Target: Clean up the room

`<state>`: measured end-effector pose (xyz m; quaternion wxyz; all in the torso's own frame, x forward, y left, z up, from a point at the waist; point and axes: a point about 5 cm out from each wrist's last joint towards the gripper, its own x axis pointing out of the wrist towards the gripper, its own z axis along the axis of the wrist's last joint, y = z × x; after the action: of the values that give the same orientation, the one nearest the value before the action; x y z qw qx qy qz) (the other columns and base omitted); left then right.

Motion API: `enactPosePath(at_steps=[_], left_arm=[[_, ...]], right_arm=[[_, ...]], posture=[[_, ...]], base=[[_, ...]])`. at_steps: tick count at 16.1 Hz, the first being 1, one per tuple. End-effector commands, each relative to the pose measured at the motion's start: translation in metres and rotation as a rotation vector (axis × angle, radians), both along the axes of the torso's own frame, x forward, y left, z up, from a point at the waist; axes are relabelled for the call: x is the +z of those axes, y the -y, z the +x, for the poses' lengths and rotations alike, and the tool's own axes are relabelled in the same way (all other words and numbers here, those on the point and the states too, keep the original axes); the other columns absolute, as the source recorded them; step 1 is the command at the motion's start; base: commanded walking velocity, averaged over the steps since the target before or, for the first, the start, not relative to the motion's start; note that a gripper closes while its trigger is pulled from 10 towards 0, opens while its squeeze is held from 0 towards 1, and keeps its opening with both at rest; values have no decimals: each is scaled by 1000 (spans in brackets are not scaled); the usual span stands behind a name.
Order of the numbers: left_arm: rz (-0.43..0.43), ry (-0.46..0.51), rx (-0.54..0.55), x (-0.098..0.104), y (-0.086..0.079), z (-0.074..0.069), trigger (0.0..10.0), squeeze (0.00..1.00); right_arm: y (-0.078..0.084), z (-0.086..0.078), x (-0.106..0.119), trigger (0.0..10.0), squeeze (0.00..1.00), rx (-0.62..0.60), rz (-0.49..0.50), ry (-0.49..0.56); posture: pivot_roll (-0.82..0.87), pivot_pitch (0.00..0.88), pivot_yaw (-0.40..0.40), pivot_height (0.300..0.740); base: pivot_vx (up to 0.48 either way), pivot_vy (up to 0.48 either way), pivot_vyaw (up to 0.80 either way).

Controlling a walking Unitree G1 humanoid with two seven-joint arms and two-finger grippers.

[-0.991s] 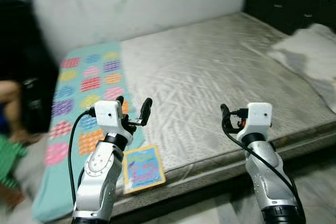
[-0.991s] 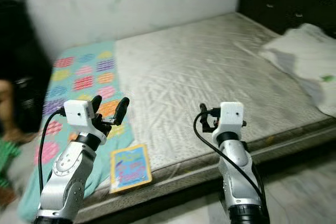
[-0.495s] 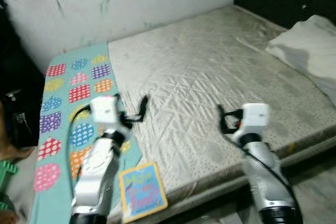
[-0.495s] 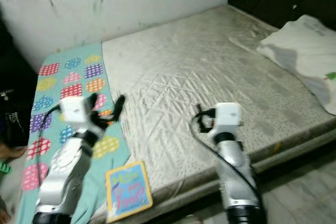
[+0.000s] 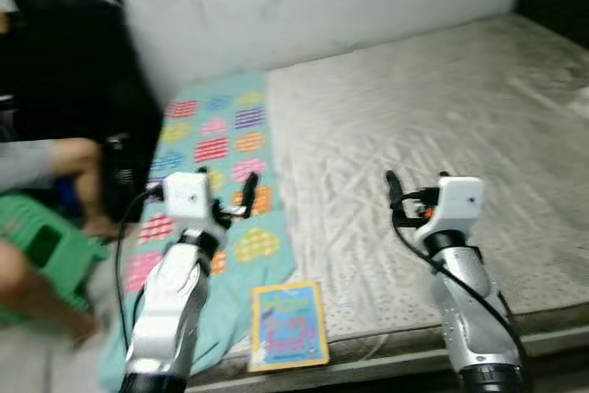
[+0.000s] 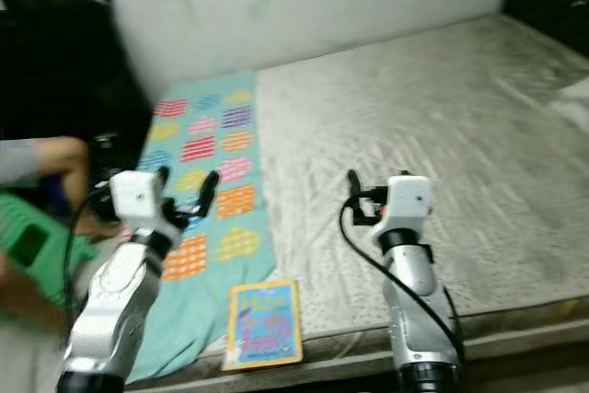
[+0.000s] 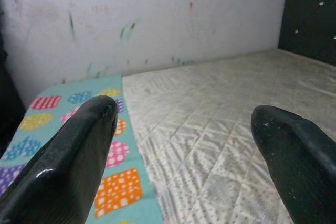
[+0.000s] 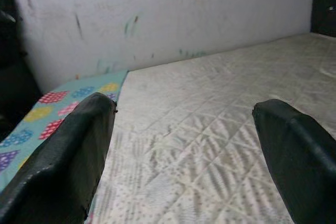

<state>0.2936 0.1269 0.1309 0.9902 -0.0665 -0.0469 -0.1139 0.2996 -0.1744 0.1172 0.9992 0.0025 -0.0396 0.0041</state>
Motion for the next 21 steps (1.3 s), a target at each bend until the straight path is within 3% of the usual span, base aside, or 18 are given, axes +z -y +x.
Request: enactPosePath(at_steps=[1, 4, 8, 11, 15, 18, 21], left_arm=[[25, 5, -3, 1, -4, 5, 10000, 0], [31, 25, -20, 5, 0, 14, 10000, 0], [8, 31, 56, 3, -6, 11, 10000, 0], [3, 40, 142, 5, -20, 1, 10000, 0], [-2, 4, 264, -8, -37, -25, 10000, 0], [-27, -22, 298, -11, -34, -37, 10000, 0], [-26, -38, 267, -14, -31, -31, 10000, 0]], right_arm=[[-7, 2, 4, 10000, 0, 5, -9, 15], [-5, 6, 6, 10000, 0, -10, -36, 19], [-4, 8, -4, 10000, 0, 3, -31, -6], [-24, 16, -8, 10000, 0, 92, -22, -39], [-58, 26, -8, 10000, 0, 258, -73, -69], [-60, 31, -7, 10000, 0, 289, -87, -83], [-57, 33, -6, 10000, 0, 255, -74, -75]], posture=[[-311, 0, 246, 740], [-323, 0, 234, 740], [-259, 0, 192, 740], [-148, 0, 109, 740], [-62, 0, -2, 740], [-52, 0, -39, 740], [-87, 0, -10, 740]], base=[[0, 0, 0], [0, 0, 0], [0, 0, 0], [0, 0, 0], [0, 0, 0], [0, 0, 0], [0, 0, 0]])
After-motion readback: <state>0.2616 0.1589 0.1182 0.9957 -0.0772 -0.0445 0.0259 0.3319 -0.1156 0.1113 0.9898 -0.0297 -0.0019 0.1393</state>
